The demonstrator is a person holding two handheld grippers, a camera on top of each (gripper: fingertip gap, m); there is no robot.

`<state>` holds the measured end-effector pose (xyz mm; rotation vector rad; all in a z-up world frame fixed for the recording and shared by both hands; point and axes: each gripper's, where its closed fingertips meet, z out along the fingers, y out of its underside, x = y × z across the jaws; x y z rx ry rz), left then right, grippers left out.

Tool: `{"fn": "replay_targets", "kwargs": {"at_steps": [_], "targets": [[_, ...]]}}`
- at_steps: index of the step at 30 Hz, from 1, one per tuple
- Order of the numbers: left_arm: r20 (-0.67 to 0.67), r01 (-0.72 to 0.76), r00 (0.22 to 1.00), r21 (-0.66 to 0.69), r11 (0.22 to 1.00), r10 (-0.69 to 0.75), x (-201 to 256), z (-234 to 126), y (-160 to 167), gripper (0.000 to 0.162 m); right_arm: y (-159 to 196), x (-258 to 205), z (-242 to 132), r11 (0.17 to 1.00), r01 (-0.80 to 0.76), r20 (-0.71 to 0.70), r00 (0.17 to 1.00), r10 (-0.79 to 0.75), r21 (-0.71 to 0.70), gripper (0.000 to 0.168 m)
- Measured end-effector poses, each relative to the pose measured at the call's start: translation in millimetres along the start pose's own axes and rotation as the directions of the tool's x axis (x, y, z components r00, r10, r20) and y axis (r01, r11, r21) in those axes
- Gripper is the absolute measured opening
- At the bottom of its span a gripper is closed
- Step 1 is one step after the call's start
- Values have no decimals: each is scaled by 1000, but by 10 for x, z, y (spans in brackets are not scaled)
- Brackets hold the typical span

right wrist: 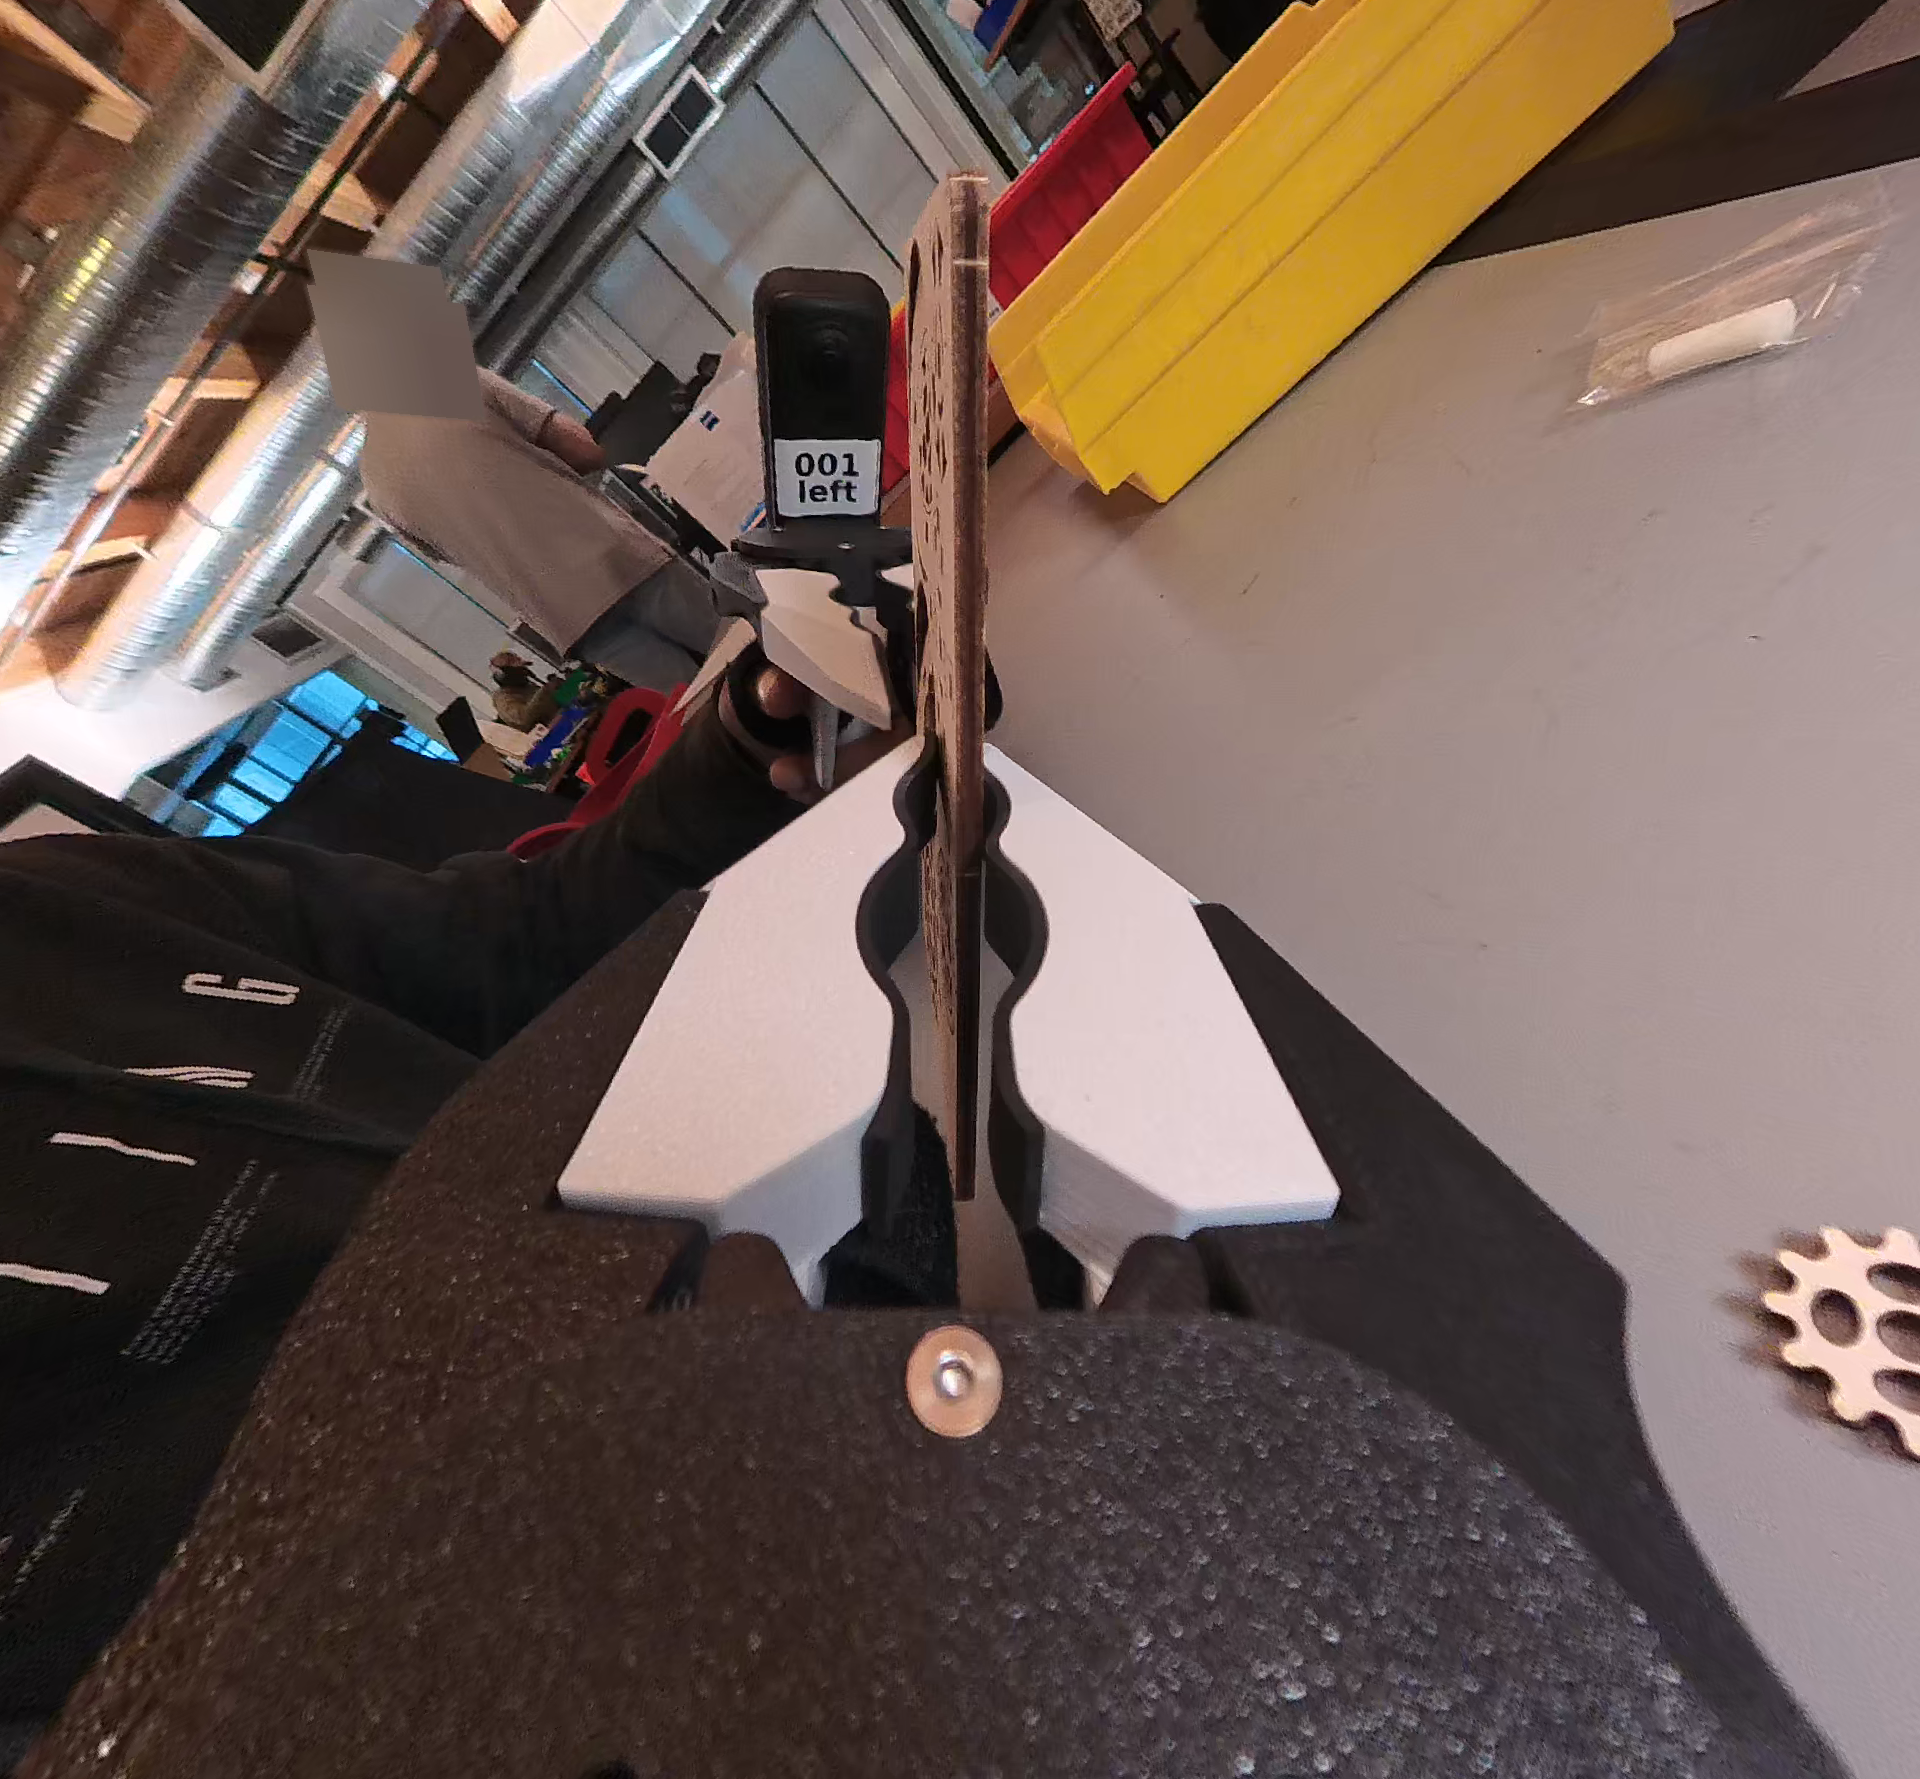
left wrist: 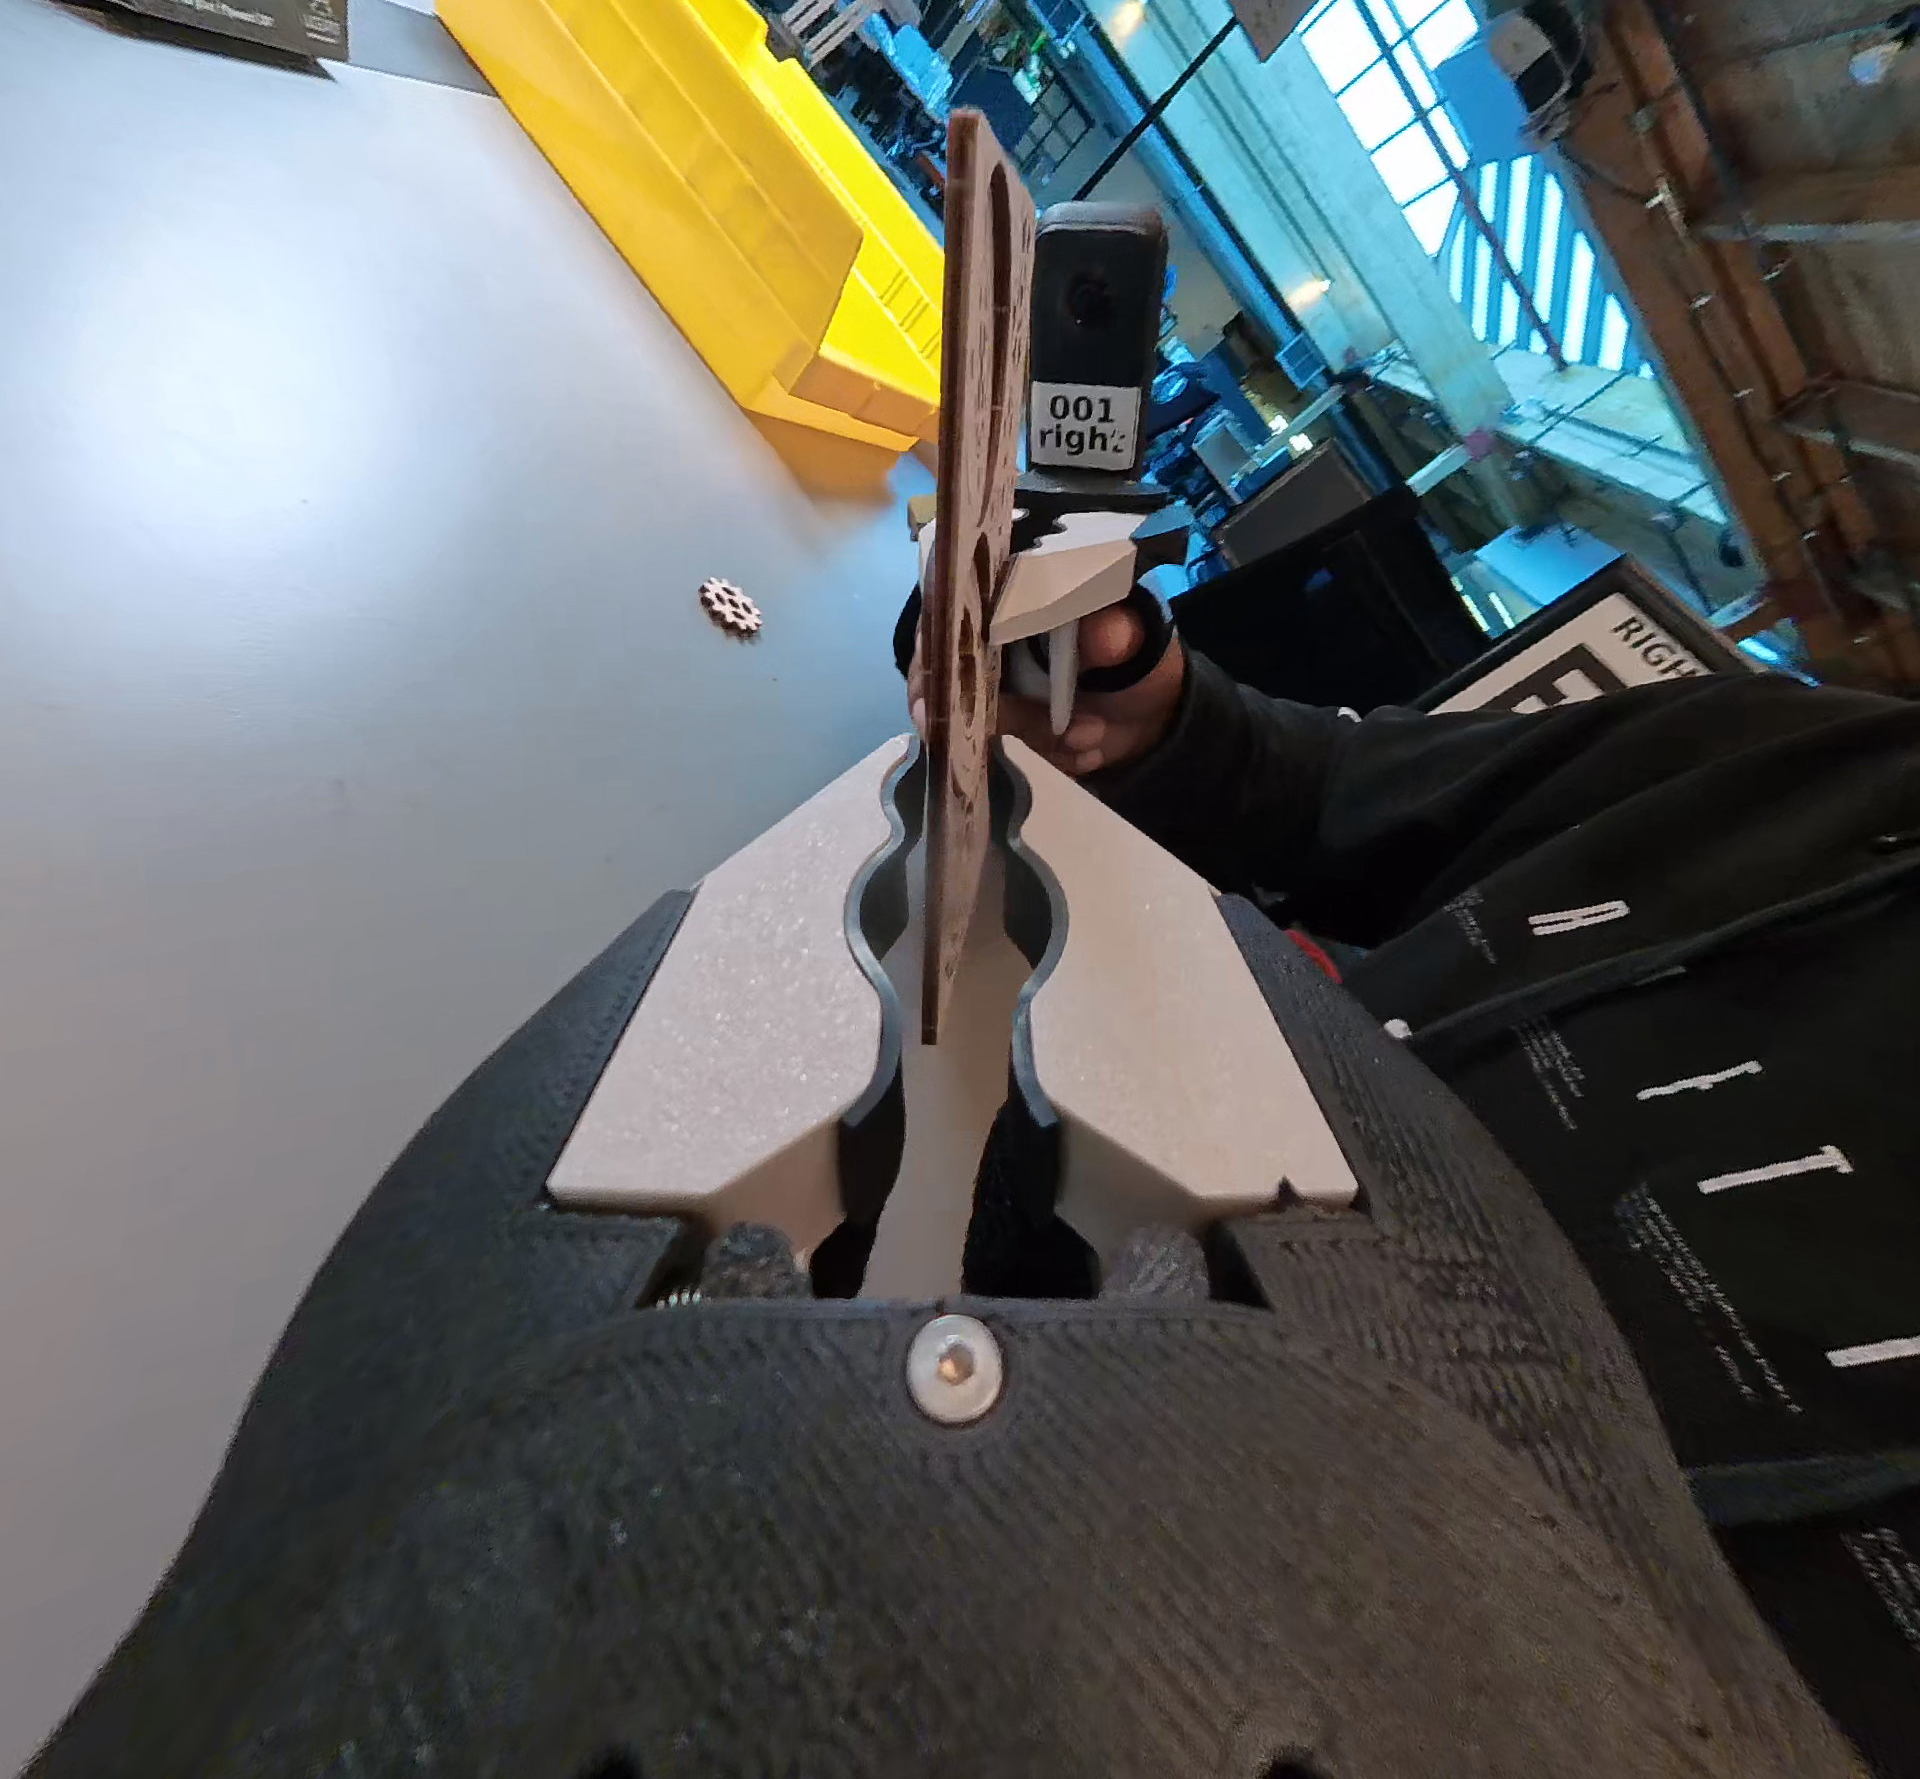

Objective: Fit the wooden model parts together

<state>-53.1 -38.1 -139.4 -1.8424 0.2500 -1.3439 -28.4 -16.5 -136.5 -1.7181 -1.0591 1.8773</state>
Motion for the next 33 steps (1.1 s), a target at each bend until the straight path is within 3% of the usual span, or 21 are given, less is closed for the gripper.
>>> {"fn": "replay_targets", "kwargs": {"at_steps": [5, 9, 17, 23, 27, 30, 33], "targets": [[-20, -6, 1000, -61, 998, 5, 6, 79, 131, 15, -75, -39, -28, 999, -16, 31, 999, 15, 42, 2], [-29, -8, 1000, -25, 1000, 7, 49, 122, 85, 6, -53, -51, -1, 999, 15, 19, 1000, -16, 39, 2], [40, 54, 998, -39, 998, -52, -67, 134, 121, 5, -7, 11, 29, 978, 209, -102, 973, -209, -9, 7], [-42, 109, 993, -10, 994, -110, 20, 131, 87, 1, -7, 27, 22, 988, 156, -71, 985, -155, -1, 10], [-61, 96, 993, -9, 995, -97, 49, 140, 82, 2, -30, -4, 8, 989, 148, -54, 988, -147, 6, 7], [-51, 72, 996, -48, 996, -74, 63, 164, 135, 14, -30, 0, -3, 979, 204, -90, 975, -205, -13, 5], [-21, 32, 999, -46, 998, -33, 61, 164, 121, 9, -51, -37, -4, 974, 227, -95, 969, -226, 1, 5]]}}
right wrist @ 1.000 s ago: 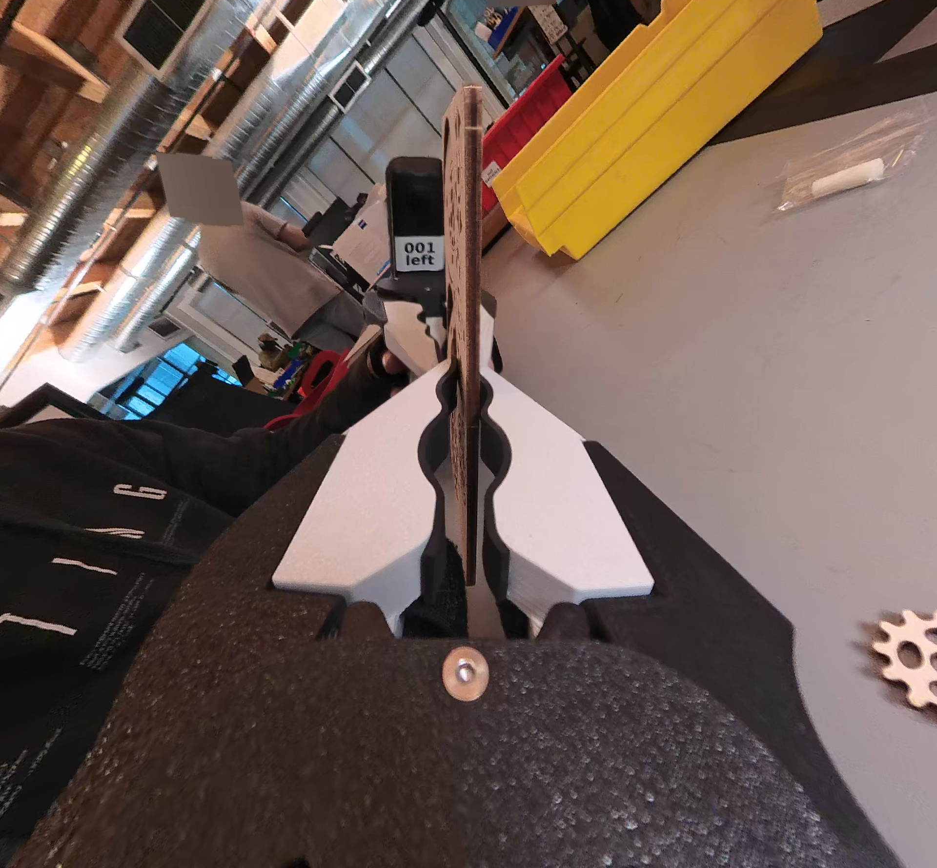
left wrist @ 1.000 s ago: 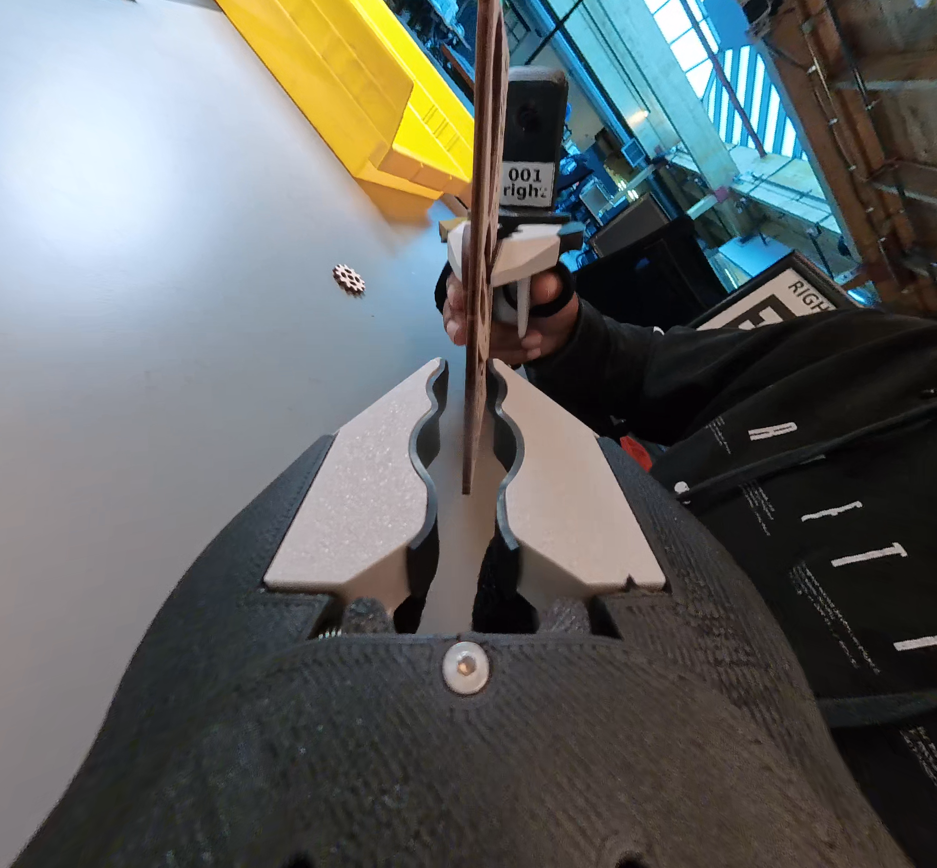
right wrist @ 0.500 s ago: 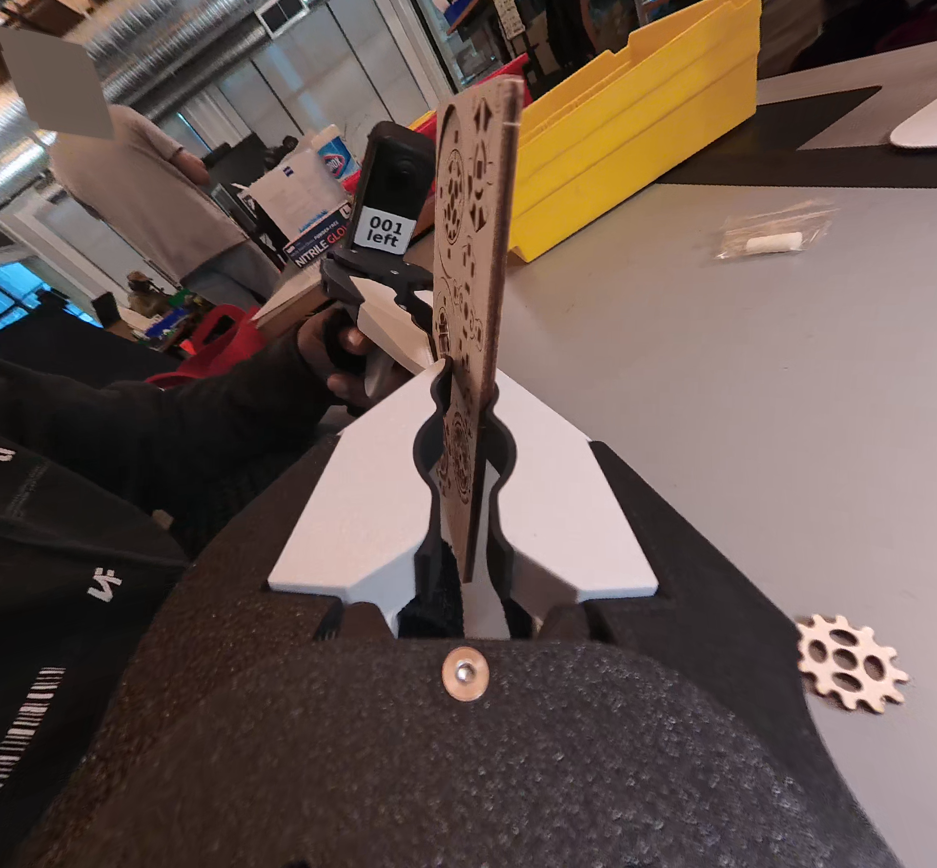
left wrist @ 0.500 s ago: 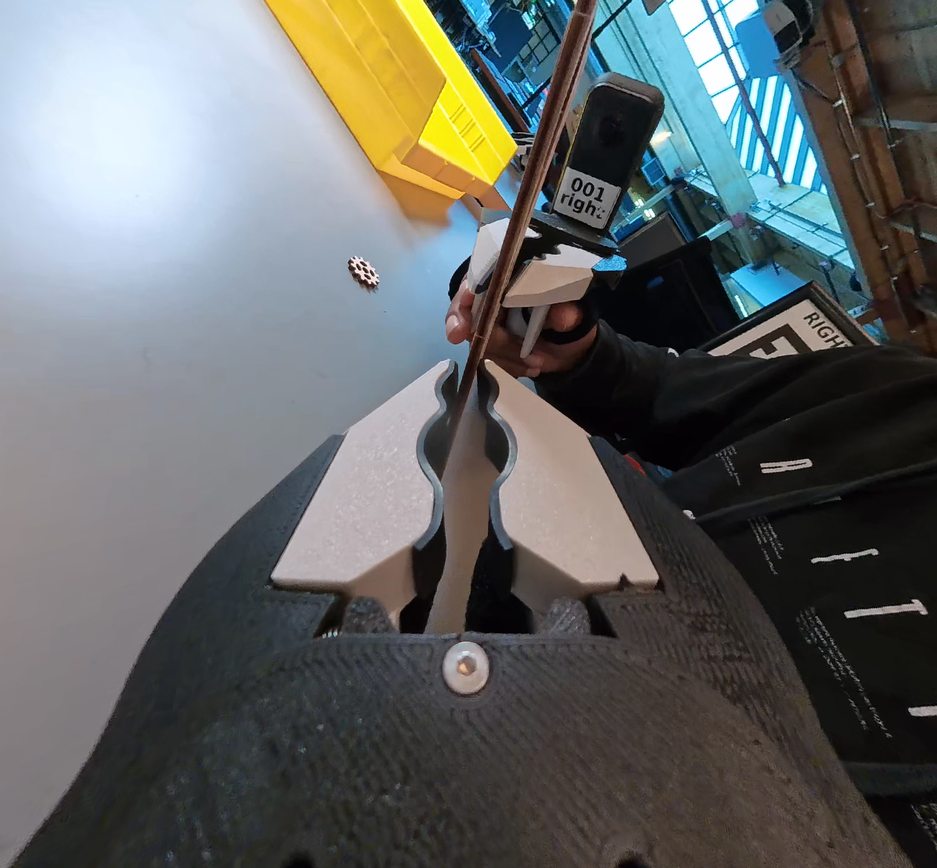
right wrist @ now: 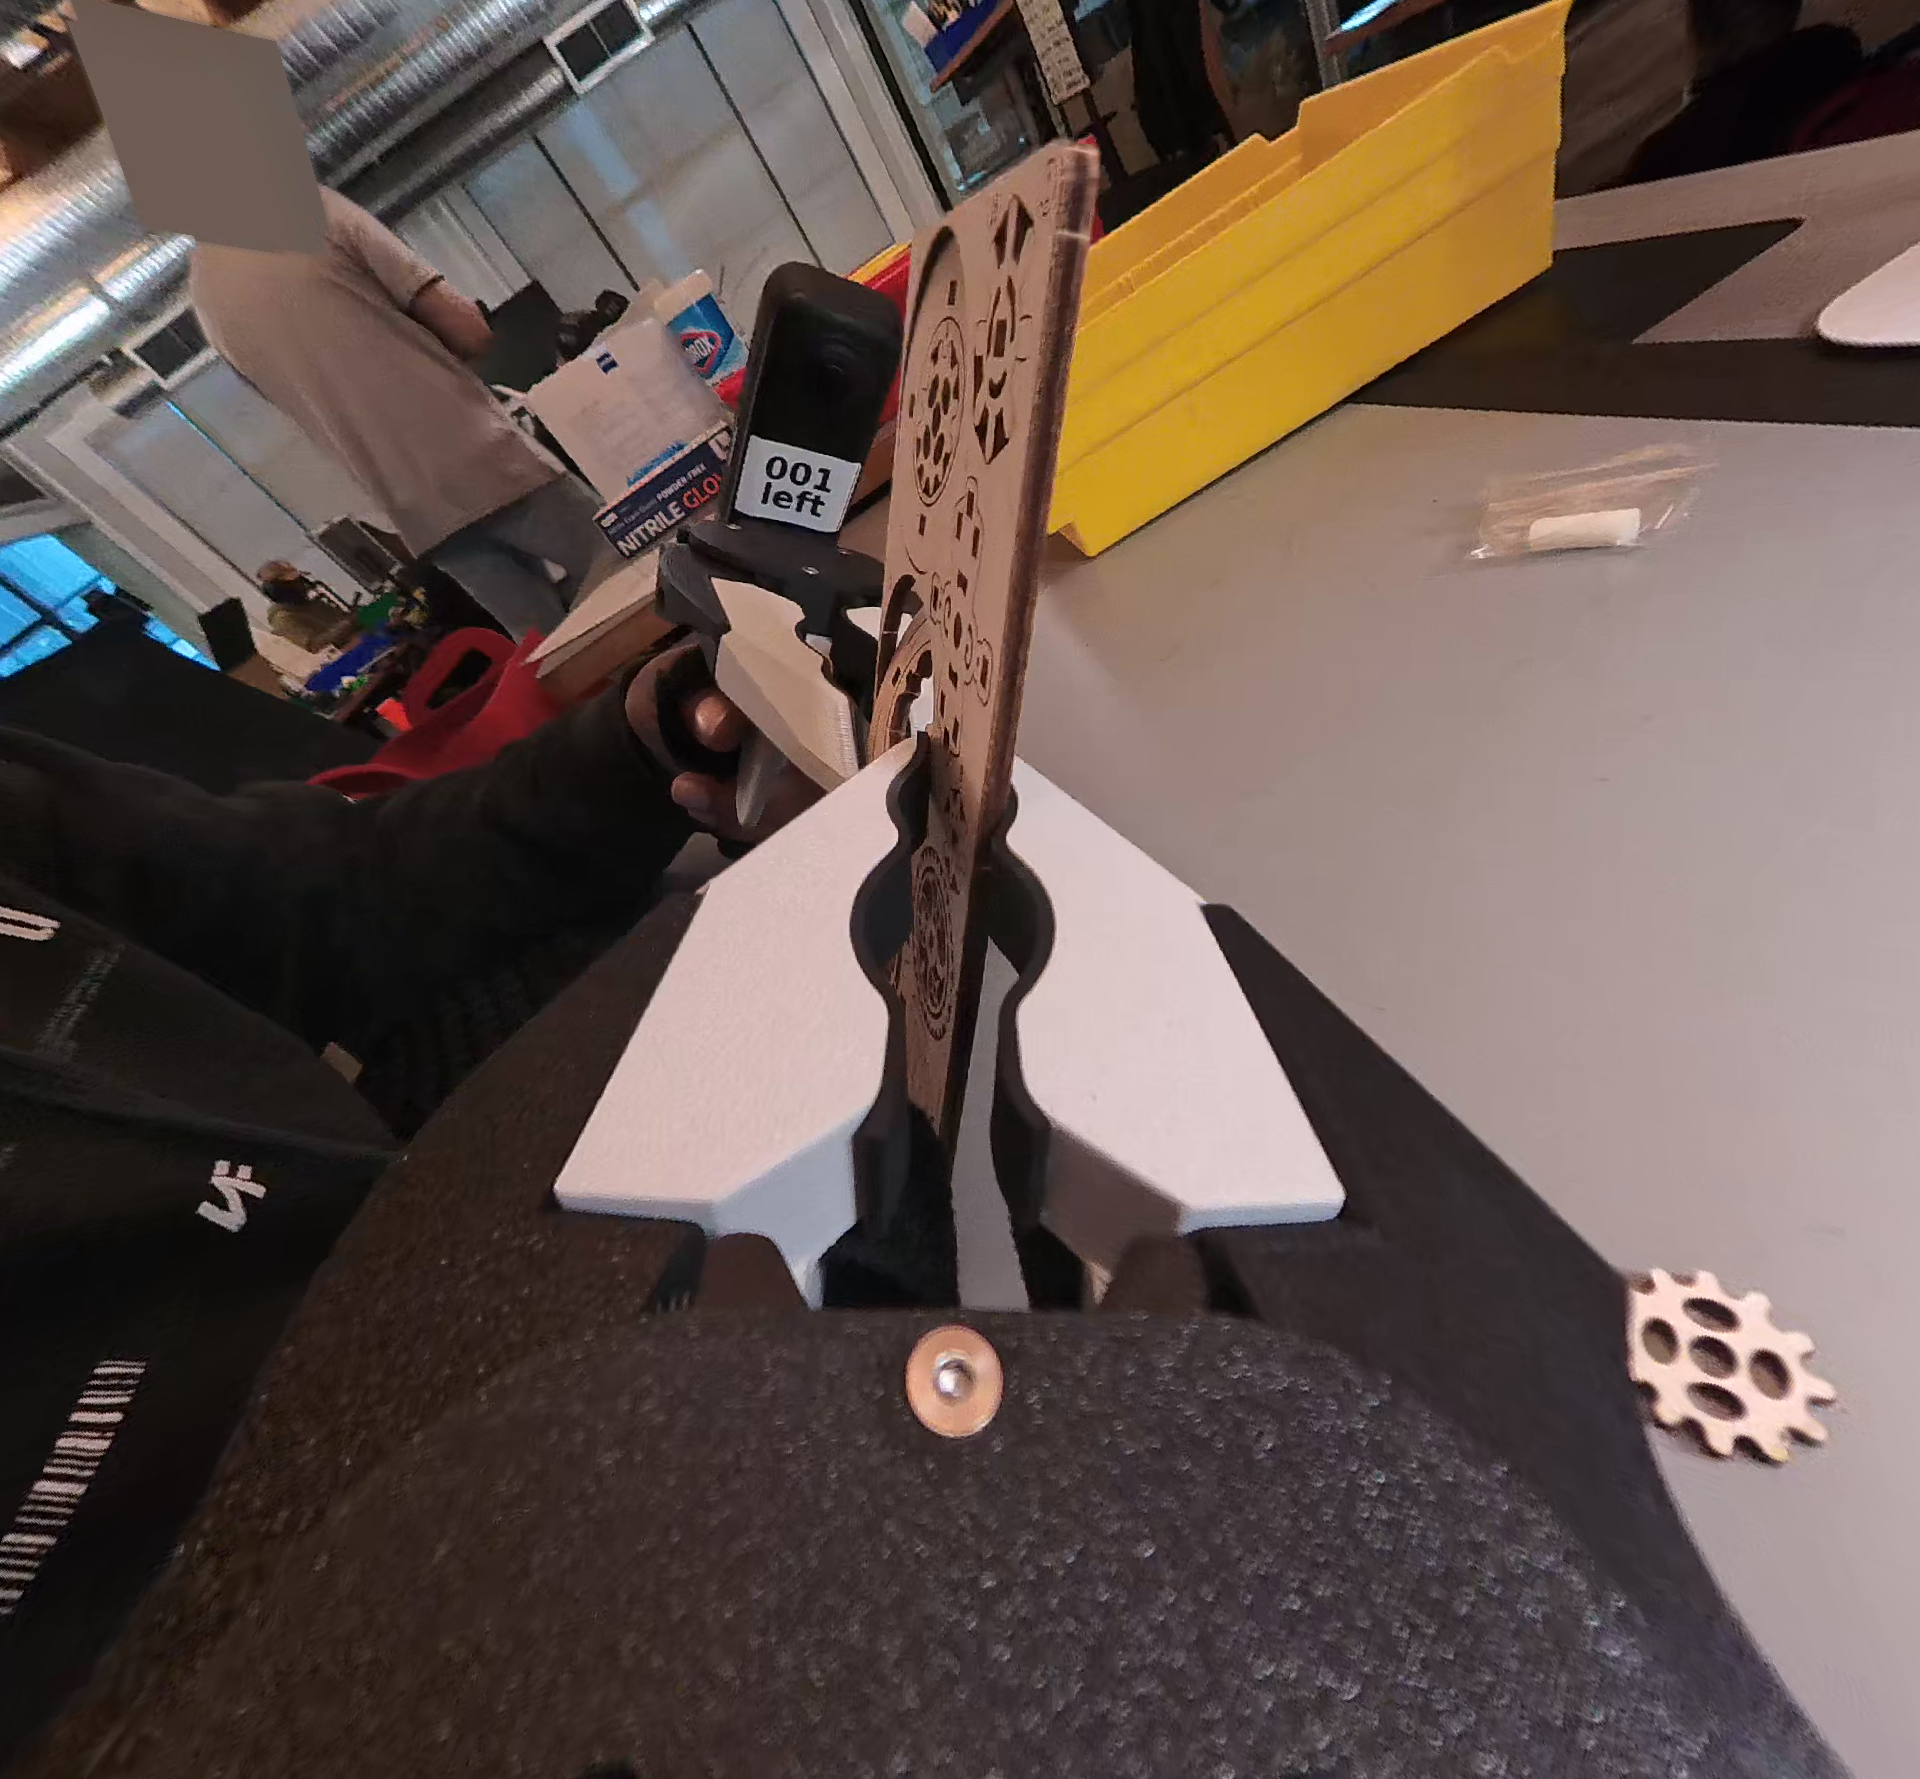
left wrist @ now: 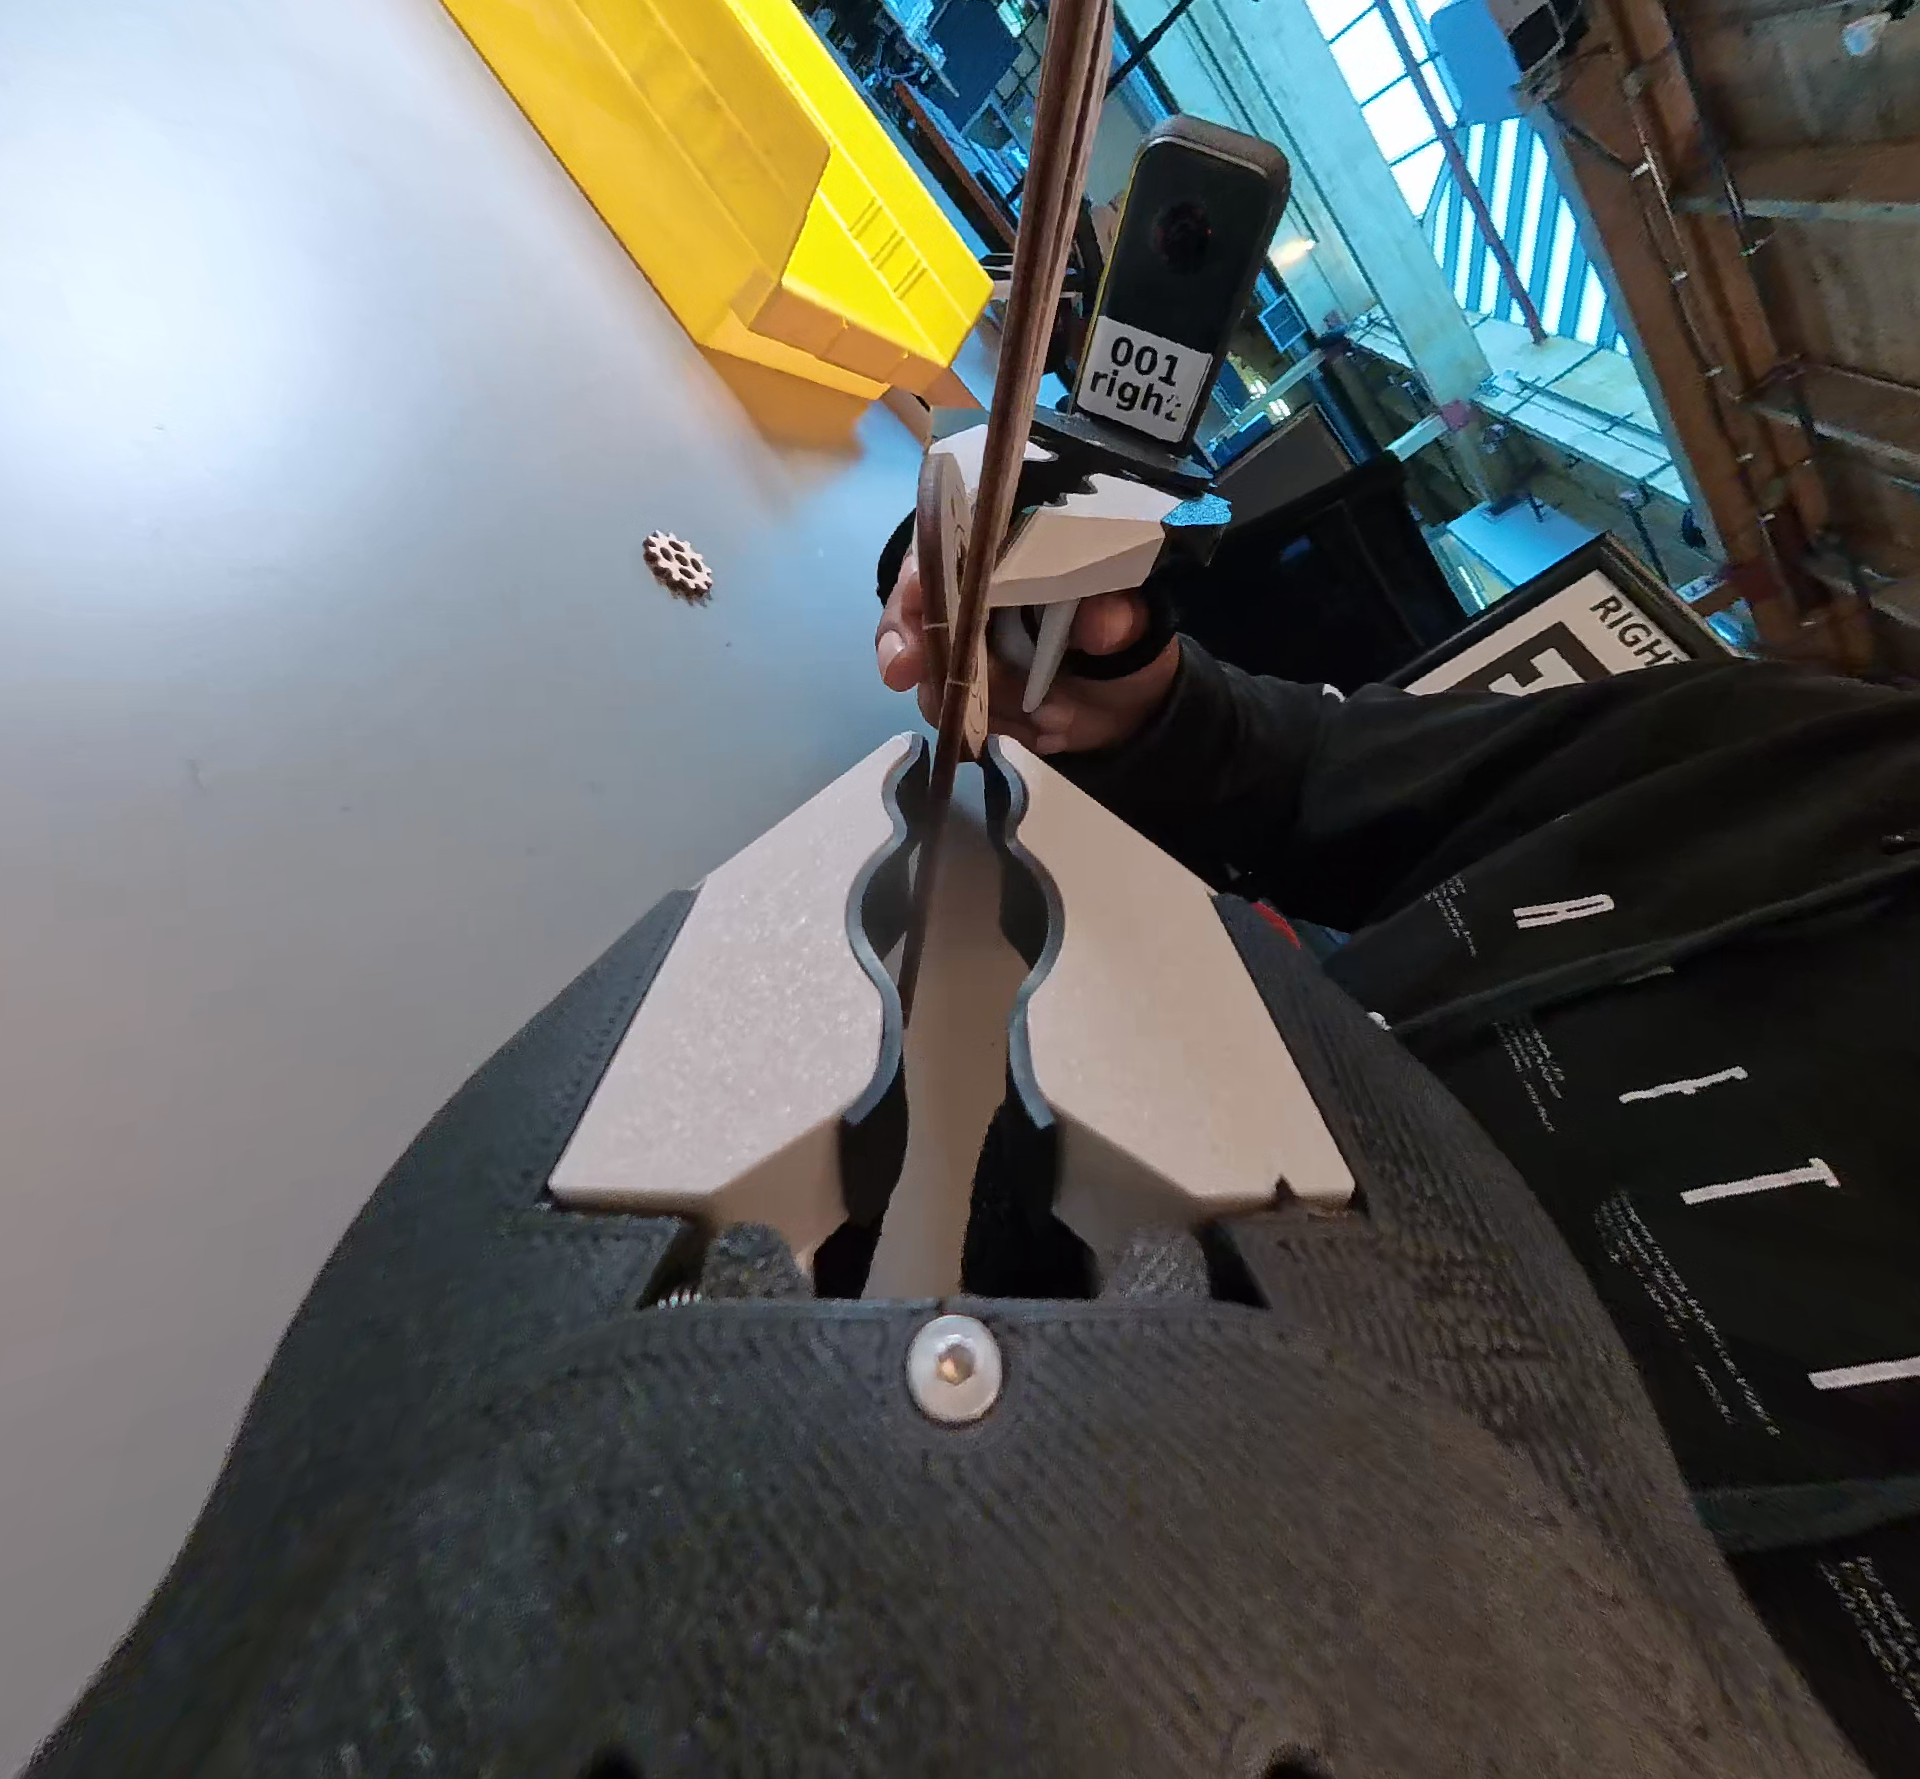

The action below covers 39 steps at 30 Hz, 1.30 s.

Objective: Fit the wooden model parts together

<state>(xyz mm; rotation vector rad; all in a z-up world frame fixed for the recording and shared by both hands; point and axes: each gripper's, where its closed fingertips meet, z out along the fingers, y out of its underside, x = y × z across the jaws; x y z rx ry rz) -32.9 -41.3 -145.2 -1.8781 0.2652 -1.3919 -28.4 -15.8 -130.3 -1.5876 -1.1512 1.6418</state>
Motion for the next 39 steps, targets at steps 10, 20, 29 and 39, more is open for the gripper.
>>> {"fn": "replay_targets", "kwargs": {"at_steps": [10, 20, 29, 39], "targets": [[-49, 5, 999, -22, 1000, -6, 50, -21, 39, 19, -93, -1, -40, 989, -130, 44, 991, 127, 72, 2], [-12, -135, 991, 15, 991, 135, 147, -17, -46, 2, -188, -39, -90, 959, -256, 154, 959, 237, 120, 3], [-37, -104, 994, 48, 993, 106, 182, -29, -95, 2, -83, -178, 8, 970, -234, 216, 952, 217, 58, 5], [29, -100, 995, 39, 994, 99, 145, 21, -85, 2, -63, -72, 6, 987, -151, 101, 984, 146, 48, 4]]}}
